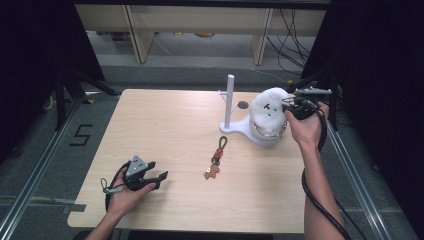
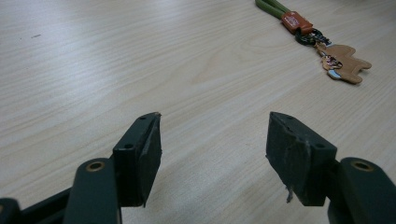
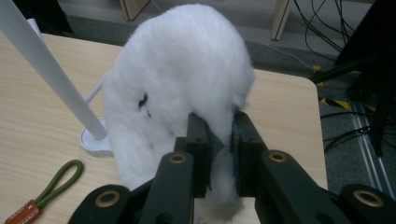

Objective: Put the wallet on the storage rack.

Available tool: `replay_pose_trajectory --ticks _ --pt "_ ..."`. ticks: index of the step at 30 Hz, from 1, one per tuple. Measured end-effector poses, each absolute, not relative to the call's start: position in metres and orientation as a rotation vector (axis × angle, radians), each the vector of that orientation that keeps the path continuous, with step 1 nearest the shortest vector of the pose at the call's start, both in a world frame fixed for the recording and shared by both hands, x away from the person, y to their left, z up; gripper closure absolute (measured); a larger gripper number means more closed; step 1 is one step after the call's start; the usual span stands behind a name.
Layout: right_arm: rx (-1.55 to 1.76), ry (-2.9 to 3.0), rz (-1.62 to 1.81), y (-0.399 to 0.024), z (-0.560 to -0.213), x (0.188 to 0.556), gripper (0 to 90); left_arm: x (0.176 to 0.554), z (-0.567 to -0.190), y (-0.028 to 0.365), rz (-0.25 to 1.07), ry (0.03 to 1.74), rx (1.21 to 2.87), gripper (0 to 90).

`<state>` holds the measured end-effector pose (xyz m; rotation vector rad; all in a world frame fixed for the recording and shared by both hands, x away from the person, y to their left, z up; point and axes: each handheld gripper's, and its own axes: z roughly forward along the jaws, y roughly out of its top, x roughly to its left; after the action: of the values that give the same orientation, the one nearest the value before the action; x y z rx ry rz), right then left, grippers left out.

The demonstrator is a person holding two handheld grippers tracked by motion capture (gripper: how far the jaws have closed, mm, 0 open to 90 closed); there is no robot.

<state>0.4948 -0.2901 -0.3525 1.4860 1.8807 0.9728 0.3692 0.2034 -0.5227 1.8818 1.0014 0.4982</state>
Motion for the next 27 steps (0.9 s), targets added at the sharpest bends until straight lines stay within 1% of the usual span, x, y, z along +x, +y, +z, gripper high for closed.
replay_pose_trajectory --ticks 11,27 --pt "1.499 1.864 0.929 -0.292 -0.364 0.502 80.5 0.369 -0.523 0.203 0.497 1.0 1.885 35.2" --pt "1.534 1.863 0.798 -0.293 -0.381 0.503 80.2 0.369 -0.523 0.203 0.49 0.988 1.886 35.1"
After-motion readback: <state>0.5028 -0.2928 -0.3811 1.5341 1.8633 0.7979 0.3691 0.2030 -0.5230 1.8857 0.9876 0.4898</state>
